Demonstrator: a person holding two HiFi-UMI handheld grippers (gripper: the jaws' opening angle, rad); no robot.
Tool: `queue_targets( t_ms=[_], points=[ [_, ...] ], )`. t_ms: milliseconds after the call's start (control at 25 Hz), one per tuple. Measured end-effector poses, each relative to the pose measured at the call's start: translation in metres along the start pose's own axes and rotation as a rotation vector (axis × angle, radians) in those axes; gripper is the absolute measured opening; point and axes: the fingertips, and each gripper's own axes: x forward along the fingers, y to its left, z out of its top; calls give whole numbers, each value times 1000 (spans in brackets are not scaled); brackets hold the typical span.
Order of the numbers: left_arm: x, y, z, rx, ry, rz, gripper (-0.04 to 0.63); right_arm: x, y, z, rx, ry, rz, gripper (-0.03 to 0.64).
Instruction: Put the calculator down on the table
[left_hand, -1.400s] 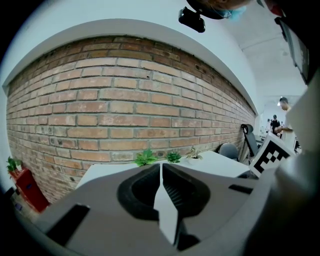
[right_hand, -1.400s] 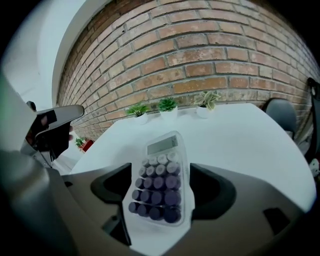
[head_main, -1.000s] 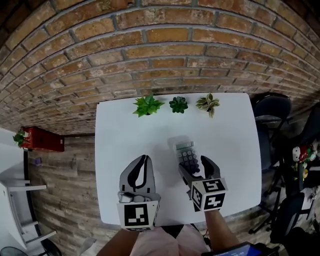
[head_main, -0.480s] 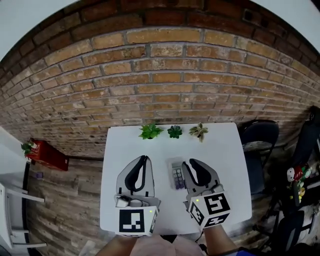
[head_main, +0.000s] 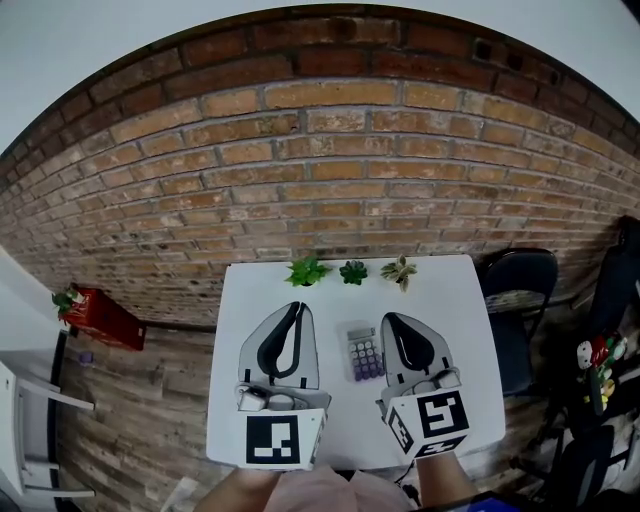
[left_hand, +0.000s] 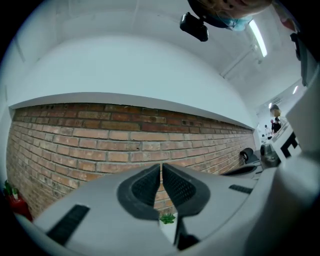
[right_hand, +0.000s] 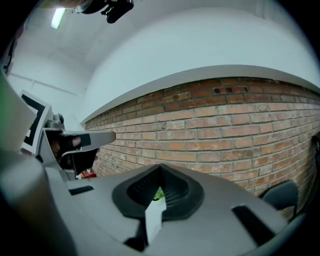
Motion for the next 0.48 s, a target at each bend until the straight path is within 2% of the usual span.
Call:
queue_targets(
  t_ms=[480],
  points=[
    [-3, -5, -5, -13, 15, -14, 21, -3, 4, 0, 19, 2, 9, -2]
  ],
)
